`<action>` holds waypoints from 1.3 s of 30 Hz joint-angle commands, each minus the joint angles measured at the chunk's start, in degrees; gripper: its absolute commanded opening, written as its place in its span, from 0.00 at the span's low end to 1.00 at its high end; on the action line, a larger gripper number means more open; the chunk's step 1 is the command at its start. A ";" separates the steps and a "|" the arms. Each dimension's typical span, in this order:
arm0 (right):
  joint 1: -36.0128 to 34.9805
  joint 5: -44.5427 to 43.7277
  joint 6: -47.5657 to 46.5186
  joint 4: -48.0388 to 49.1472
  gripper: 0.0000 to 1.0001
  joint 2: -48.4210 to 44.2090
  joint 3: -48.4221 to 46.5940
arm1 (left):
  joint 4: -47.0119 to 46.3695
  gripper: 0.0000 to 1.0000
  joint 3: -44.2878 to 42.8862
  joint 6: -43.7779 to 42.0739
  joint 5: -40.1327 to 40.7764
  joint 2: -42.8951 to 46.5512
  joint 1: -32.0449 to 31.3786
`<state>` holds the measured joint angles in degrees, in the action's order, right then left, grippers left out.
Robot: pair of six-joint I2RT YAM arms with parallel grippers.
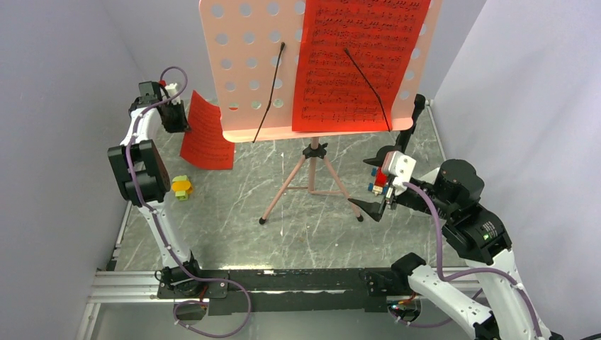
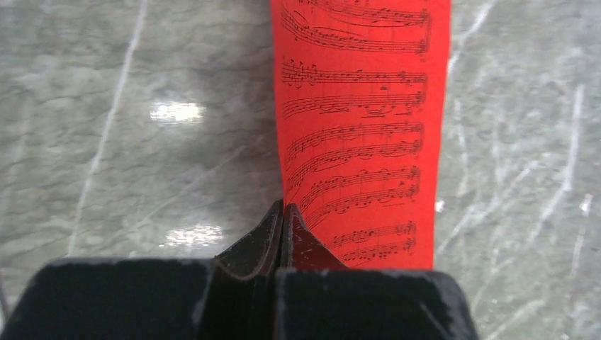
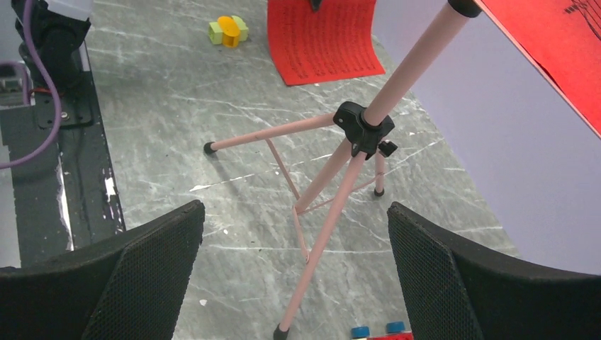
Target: Pack up the instrument practice props
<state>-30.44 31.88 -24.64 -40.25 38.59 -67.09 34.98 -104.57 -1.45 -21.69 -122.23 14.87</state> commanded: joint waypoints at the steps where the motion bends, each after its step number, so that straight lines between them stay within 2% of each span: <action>1: 2.71 3.83 3.63 3.18 0.99 0.26 -0.93 | -0.36 0.00 -3.27 -4.48 8.49 -0.66 0.28; 13: 2.85 3.81 2.08 2.72 0.99 2.10 -2.34 | -4.13 0.00 -3.26 -15.93 24.18 -2.80 0.58; 32: 3.36 4.32 1.01 0.47 1.00 2.35 -3.84 | -8.17 0.00 1.30 -18.58 30.16 -5.12 1.12; 34: 3.44 4.42 1.00 0.68 0.99 2.46 -3.75 | -7.91 0.05 0.96 -18.82 30.67 -5.28 1.12; 37: 3.45 4.59 0.84 0.63 0.99 2.54 -3.84 | -6.87 0.27 0.10 -18.86 30.99 -5.89 1.12; 39: 3.45 4.60 0.87 0.53 0.99 2.62 -3.92 | -6.60 0.35 -0.18 -18.77 31.10 -6.08 1.08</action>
<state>-27.29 35.18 -23.18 -40.53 40.84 -69.28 28.86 -103.35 -19.92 7.77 -128.03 15.88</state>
